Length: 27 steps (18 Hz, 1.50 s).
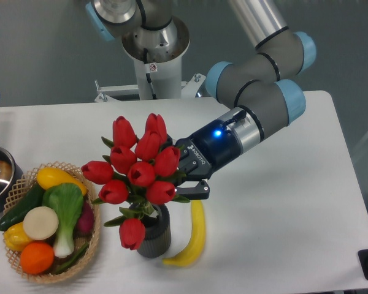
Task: Insert the flowers into the vase
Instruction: 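Lower the tulip stems into the grey vase opening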
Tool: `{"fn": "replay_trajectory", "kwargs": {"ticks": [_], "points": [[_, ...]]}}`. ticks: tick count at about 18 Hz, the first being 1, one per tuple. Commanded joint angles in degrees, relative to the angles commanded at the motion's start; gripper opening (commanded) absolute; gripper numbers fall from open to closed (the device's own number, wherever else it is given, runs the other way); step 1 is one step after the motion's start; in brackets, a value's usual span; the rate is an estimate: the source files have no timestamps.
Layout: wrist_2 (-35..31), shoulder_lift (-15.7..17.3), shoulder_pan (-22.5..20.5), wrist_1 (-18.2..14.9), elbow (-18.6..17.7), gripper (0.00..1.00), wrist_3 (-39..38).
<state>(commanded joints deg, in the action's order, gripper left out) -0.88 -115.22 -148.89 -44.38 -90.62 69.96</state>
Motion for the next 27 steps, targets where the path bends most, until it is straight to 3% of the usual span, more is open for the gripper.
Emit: {"fn": "replay_trajectory", "kwargs": {"ticks": [12, 27], "points": [[0.1, -2.4, 1.3, 0.0, -2.0, 0.27, -0.1], [0.0, -5.8, -1.1, 0.0, -4.4, 0.28, 2.2]]}}
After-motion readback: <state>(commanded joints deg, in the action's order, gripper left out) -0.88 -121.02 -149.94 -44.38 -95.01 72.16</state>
